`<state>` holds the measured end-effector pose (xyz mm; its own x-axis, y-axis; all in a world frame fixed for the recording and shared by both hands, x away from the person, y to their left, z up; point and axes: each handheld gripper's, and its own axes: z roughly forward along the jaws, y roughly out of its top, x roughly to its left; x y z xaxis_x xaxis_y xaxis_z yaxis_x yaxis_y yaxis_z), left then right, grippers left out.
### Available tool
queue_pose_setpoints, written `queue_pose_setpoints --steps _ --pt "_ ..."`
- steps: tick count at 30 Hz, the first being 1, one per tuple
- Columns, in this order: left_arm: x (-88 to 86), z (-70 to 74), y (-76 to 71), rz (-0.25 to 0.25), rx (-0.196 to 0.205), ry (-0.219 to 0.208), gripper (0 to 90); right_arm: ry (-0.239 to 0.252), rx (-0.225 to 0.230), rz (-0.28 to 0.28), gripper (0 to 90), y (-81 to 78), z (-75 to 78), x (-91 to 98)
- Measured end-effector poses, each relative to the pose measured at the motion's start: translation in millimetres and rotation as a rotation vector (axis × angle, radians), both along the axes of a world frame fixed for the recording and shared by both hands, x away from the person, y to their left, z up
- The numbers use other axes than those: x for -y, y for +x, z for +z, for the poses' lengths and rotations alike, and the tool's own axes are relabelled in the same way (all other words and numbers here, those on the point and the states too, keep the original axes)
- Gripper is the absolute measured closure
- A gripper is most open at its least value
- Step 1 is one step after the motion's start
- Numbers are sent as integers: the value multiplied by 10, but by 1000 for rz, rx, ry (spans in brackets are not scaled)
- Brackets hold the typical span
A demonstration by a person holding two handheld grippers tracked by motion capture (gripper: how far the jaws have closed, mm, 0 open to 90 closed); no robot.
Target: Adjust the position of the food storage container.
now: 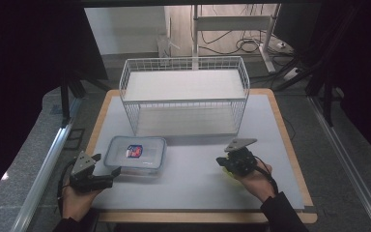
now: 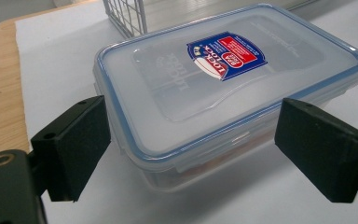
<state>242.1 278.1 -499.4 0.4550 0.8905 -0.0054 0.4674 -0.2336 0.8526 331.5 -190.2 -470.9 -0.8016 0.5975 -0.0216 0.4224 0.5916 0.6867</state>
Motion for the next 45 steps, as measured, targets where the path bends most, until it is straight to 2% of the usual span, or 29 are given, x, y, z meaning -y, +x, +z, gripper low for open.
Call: queue_pose_setpoints --steps 2,3,5,6,12,18,20,21,22,25,26,27,29,30,31,32,33,35,36,37,39,41,42,44,45 --pt "2 -1 1 0 0 2 103 2 3 -7 900 0 1 40" --pt "3 0 1 1 0 1 103 6 -4 -34 900 -10 7 143" --pt "2 1 1 1 0 1 103 8 -4 -44 900 -15 10 195" --pt "0 2 2 2 0 0 103 14 -6 -66 900 -32 16 310" --pt "-5 3 4 5 1 -1 103 19 -3 -117 900 -100 30 579" --pt "-26 11 8 12 -2 2 122 31 -11 -164 899 -156 42 736" --pt "-49 24 8 9 -5 6 143 27 -6 -165 898 -159 49 730" --pt "-67 37 7 9 -8 11 215 48 0 -159 872 -163 63 698" --pt "-131 64 12 19 -16 11 274 48 6 -155 857 -164 74 679" --pt "-286 81 32 31 -20 -34 451 58 20 -152 782 -161 91 617" --pt "-286 81 32 31 -20 -34 517 60 24 -155 759 -158 93 600" --pt "-385 68 68 49 -31 -38 577 62 29 -154 736 -152 95 581" --pt "-429 54 93 57 -40 -39 685 63 31 -156 711 -150 94 568" --pt "-474 35 126 66 -53 -42 685 64 35 -156 686 -146 95 553" --pt "-554 -11 203 81 -78 -55 787 68 42 -160 633 -138 97 519" --pt "-554 -11 203 81 -78 -55 824 68 42 -160 633 -138 97 519" --pt "-587 -36 247 86 -93 -56 824 72 45 -160 605 -135 98 498" --pt "-636 -93 340 101 -121 -43 888 82 61 -157 514 -130 101 430" --pt "-665 -148 434 102 -147 -41 896 81 64 -153 494 -129 100 406" --pt "-665 -148 434 102 -147 -41 897 81 64 -153 494 -129 100 406" --pt "-643 -212 557 82 -178 -39 898 85 67 -133 409 -129 80 320" --pt "-623 -226 586 71 -186 -38 898 85 66 -125 391 -126 70 291" --pt "-570 -242 626 45 -201 -39 897 84 64 -111 354 -123 50 233" --pt "-517 -242 646 14 -203 -55 897 89 57 -97 325 -122 32 182" --pt "-496 -234 648 24 -200 -43 899 92 54 -90 312 -122 23 156"
